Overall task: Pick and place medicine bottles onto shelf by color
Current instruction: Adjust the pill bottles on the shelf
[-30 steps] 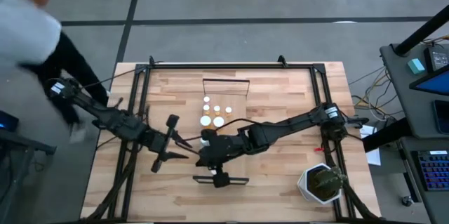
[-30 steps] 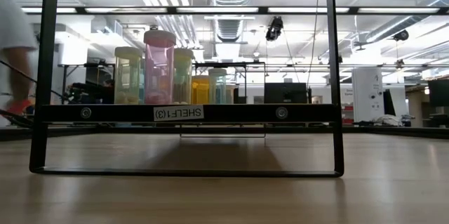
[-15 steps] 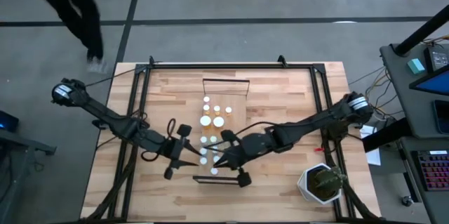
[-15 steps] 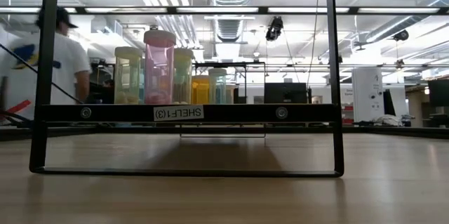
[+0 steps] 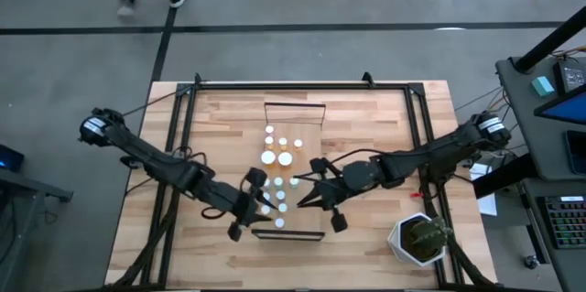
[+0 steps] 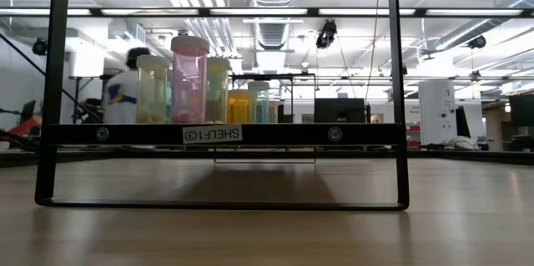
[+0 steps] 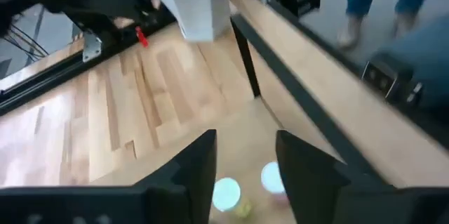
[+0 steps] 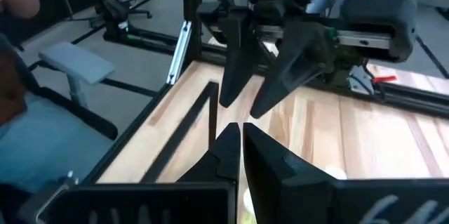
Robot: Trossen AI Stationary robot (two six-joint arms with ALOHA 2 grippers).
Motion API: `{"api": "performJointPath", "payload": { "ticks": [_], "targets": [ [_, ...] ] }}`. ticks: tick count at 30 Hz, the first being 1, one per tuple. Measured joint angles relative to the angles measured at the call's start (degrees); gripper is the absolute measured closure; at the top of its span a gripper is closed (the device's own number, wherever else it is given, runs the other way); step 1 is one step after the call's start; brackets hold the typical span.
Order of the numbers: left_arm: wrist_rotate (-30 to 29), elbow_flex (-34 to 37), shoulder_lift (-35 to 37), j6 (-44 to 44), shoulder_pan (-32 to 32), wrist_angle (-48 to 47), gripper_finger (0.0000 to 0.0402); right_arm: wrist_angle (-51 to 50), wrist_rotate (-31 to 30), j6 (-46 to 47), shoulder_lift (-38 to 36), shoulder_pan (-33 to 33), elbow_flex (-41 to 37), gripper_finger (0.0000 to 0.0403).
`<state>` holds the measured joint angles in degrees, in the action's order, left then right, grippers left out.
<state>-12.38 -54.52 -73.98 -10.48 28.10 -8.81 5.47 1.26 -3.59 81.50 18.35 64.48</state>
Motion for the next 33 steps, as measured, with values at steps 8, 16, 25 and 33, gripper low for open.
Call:
{"api": "performJointPath", "payload": {
  "ticks": [8, 16, 25, 33],
  "targets": [
    [0.34, -1.10, -4.73, -5.14, -1.65, -1.36, 0.0378, 4.22, -0.01, 0.05, -2.67, -0.13, -5.34, 0.0394],
    [4.65, 0.15, -3.66, -10.83, -2.61, -1.31, 0.0394, 5.86, -0.13, 0.68, -3.79, -0.13, -6.81, 0.0394],
    [5.29, 0.65, -3.93, -17.83, -2.61, -1.22, 0.0393, 5.97, -0.11, 0.68, -3.70, -0.13, -6.79, 0.0394],
    [2.30, 0.74, 0.38, -18.40, -2.50, -3.21, 0.0393, 5.83, -1.31, 6.92, -3.70, -0.26, -6.67, 0.0394]
  ]
}}
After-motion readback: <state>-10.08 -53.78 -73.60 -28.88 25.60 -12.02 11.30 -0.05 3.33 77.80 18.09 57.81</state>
